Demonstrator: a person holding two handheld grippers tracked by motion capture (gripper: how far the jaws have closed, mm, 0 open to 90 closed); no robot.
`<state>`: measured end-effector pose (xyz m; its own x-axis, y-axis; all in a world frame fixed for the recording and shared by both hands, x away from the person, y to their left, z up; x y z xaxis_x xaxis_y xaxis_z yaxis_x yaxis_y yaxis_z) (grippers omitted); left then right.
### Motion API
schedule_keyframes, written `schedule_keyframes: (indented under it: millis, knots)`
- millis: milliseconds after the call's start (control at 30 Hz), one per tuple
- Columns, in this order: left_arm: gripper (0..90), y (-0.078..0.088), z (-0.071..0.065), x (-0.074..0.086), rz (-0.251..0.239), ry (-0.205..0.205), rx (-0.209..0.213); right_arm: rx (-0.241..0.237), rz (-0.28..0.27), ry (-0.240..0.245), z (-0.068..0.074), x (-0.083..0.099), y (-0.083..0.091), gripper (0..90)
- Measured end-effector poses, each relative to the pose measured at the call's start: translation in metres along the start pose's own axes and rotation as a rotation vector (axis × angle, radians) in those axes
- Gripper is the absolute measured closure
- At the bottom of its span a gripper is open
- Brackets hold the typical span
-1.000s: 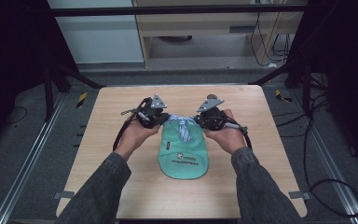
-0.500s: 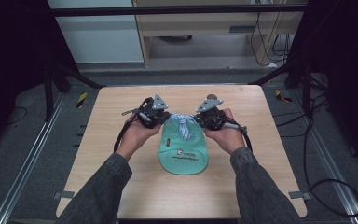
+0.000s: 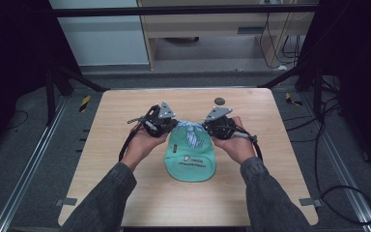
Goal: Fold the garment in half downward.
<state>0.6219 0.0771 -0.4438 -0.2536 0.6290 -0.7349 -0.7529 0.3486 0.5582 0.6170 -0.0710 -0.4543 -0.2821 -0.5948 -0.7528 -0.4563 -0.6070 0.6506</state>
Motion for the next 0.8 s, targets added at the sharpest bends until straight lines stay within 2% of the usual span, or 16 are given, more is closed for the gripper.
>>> schedule_keyframes:
  millis: [367,800]
  knots:
    - [87.3,0.006,-0.011,0.009,-0.009,0.004,0.01,-0.009,-0.003,0.012,0.013,0.011,0.0,84.7]
    - [87.2,0.018,-0.035,0.025,-0.019,0.007,0.055,-0.032,0.0,0.036,0.038,0.027,0.005,84.5]
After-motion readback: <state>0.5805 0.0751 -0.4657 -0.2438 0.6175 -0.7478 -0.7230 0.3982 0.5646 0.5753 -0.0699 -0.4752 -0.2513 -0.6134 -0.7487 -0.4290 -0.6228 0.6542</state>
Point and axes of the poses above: each handheld gripper's, and its own axes: y roughly backward along the jaws, x roughly out of its underside, z roughly to its left, the point moved 9 cm from there along -y, roughly forward along the jaws, and after that the axes turned 14 degrees about -x, right-handed, at the moved point
